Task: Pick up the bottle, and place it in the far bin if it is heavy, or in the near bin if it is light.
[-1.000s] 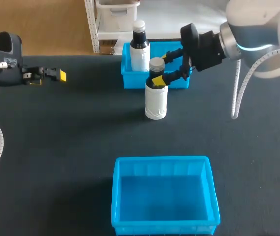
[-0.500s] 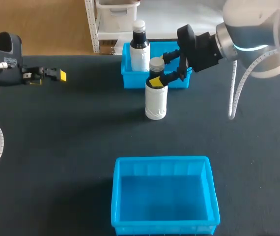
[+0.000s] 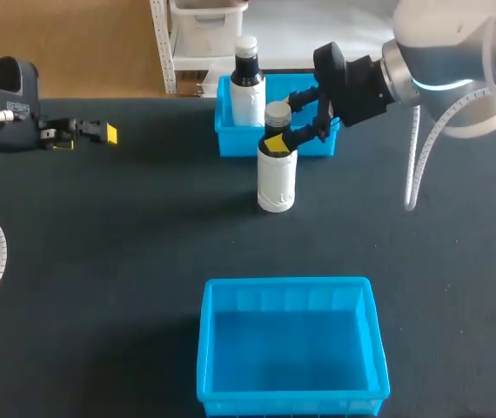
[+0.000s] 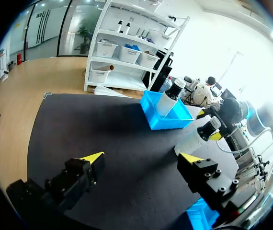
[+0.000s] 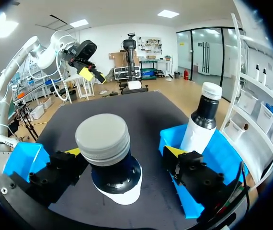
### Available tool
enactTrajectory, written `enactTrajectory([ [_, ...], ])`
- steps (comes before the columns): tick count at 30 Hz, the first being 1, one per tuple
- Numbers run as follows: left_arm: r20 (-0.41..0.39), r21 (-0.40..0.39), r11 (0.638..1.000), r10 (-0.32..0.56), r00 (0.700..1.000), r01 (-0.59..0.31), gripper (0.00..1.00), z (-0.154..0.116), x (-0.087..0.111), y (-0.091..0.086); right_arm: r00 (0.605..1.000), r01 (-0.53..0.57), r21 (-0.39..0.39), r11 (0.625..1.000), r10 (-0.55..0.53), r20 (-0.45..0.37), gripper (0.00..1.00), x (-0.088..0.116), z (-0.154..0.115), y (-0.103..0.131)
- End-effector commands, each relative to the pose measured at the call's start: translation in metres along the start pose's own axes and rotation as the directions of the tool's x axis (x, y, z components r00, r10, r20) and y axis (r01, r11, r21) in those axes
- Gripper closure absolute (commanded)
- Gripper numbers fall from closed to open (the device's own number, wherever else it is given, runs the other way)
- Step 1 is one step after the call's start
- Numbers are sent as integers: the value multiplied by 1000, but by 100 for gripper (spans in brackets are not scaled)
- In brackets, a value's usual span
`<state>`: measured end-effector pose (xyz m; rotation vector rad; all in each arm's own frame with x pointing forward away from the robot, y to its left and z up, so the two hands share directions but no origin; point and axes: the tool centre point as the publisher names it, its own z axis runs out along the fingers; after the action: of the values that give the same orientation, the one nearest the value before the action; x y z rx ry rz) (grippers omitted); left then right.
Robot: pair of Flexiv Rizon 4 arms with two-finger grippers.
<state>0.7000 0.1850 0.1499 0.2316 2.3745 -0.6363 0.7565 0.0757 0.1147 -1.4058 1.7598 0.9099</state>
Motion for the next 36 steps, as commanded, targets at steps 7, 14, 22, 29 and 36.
enactTrajectory([
  [7,0,0,1000,0,1000,0,0,0,0,0,1000,-1,-7,1000,1,0,30,-2,2,-3],
  [14,0,0,1000,0,1000,0,0,0,0,0,1000,-1,-8,1000,1,-1,38,-1,1,-3],
  [22,0,0,1000,0,1000,0,0,0,0,0,1000,-1,-10,1000,1,-3,60,-2,-1,1],
  [29,0,0,1000,0,1000,0,0,0,0,0,1000,-4,-15,1000,4,-7,93,-4,-4,9],
  [36,0,0,1000,0,1000,0,0,0,0,0,1000,-3,-27,1000,3,-6,100,-8,-7,17],
])
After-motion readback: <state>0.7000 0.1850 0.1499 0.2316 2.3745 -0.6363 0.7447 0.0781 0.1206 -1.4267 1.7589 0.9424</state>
